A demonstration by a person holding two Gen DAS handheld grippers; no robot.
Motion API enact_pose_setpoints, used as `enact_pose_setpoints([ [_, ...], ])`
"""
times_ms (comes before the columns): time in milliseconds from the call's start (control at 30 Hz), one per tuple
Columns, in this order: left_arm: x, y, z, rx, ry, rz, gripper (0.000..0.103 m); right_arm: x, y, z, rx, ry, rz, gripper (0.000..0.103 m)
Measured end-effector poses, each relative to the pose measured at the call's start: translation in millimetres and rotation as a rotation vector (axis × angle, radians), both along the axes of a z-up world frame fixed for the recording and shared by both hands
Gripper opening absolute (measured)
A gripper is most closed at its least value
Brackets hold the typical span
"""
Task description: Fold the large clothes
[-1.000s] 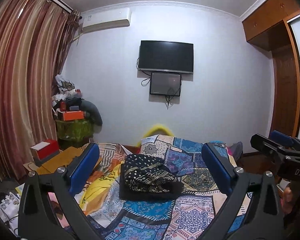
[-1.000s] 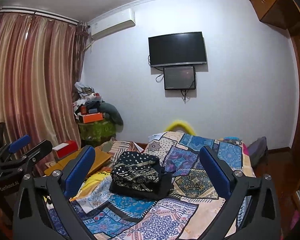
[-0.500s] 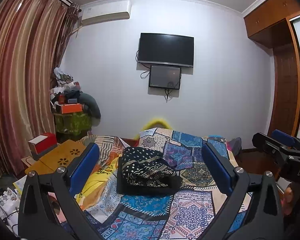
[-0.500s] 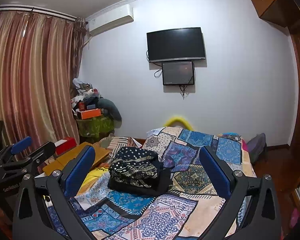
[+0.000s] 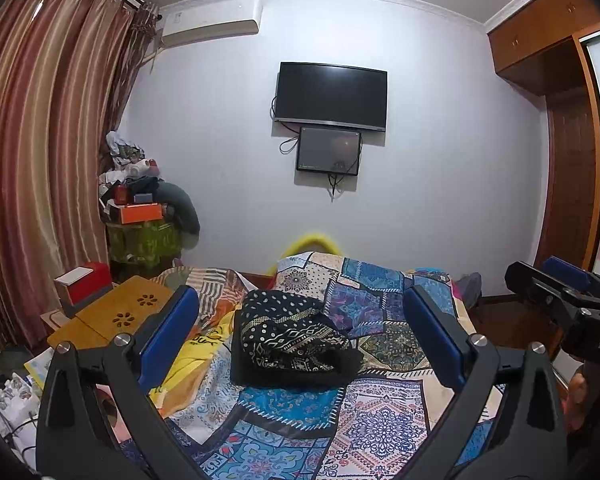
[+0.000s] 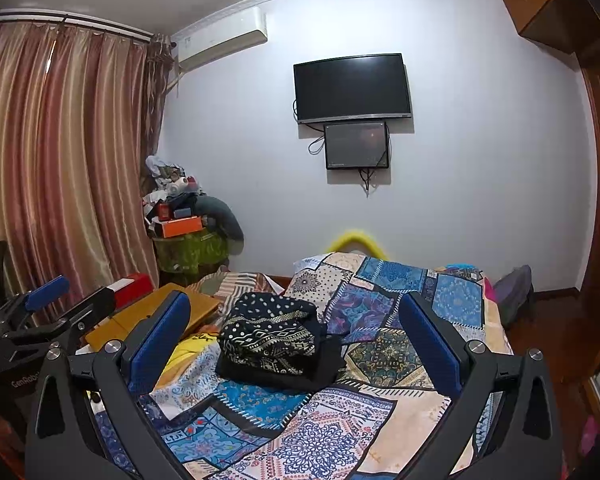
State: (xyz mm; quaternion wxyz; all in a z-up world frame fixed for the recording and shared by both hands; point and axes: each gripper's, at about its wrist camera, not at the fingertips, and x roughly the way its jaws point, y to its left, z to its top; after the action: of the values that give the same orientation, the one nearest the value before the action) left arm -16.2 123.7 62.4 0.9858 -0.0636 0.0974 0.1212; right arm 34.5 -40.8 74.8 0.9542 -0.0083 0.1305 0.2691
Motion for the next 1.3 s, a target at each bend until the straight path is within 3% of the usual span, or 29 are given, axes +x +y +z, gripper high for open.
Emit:
enact_pose_setpoints([
  [700, 3.0, -2.8, -4.1, -0.002, 0.018, -0.036, 0.103, 2.6, -0.9, -0.8, -0.008, 0.005, -0.007, 0.103],
  [1300, 6.9, -0.7, -5.1, -0.056, 0.031, -0.072, 0.103, 5.9, -1.4, -3.2, -0.018, 0.013, -0.020, 0.103],
])
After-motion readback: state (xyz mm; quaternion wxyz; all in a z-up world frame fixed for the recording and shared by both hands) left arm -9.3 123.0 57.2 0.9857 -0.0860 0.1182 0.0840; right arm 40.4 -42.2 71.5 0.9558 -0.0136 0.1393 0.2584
